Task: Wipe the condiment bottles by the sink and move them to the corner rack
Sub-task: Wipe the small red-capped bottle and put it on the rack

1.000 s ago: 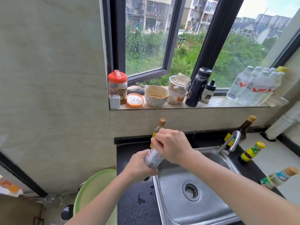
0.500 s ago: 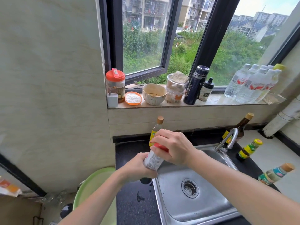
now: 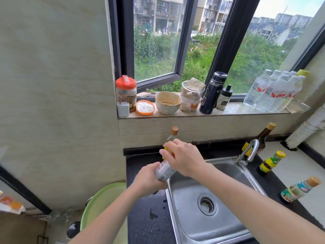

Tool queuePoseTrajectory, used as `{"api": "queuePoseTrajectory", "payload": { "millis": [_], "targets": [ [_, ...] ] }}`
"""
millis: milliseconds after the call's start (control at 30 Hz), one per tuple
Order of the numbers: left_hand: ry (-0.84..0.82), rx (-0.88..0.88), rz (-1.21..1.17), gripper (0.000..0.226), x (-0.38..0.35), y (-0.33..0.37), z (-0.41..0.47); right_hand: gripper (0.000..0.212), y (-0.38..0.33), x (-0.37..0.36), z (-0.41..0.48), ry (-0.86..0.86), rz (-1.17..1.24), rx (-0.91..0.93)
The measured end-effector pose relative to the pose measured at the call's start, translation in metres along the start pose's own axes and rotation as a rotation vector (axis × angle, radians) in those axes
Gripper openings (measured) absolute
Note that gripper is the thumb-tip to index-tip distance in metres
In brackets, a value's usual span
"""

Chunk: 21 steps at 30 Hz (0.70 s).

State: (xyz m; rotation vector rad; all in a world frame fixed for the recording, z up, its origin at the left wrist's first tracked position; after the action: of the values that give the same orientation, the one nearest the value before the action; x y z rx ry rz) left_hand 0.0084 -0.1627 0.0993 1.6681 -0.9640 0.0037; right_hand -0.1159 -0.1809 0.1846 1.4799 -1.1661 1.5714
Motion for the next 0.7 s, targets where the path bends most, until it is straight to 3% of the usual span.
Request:
{"api": "queuePoseTrajectory", "payload": {
  "millis": [67, 167, 333, 467, 700],
  "targets": [
    [-0.227, -0.075, -0.171, 0.025, 0.006, -0.002, -0.005, 0.039, -0.005, -0.002, -0.014, 0.175, 0.023, 0.323],
    [-0.368, -0.088, -0.135, 0.025, 0.006, -0.004, -0.010, 0.038, 0.000, -0.012, -0.015, 0.190, 0.002, 0.433],
    [-0.089, -0.064, -0.117, 0.027, 0.001, -0.004, -0.007, 0.043, 0.001, -0.016, -0.001, 0.201, 0.005, 0.143],
    [0.087, -0.002, 0.070, 0.026, -0.002, -0.004, -0.011, 0.037, 0.001, -0.019, 0.008, 0.055, 0.020, -0.060],
    [0.237, 0.077, 0.365, 0.033, -0.011, -0.012, -0.012, 0.033, 0.003, -0.038, 0.015, -0.099, 0.087, -0.392]
  ]
}}
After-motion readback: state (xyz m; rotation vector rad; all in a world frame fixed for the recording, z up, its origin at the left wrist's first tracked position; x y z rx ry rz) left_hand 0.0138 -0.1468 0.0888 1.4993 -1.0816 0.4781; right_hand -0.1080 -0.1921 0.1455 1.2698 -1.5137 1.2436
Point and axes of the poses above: each hand's wrist, its own z-axis towards the middle knuckle, its own x-axis out of the back of the hand, y = z × x, the point moved 4 cm from there along z, towards the middle knuckle, and after that the axes turned 15 degrees about -y, right-handed, at the moved point
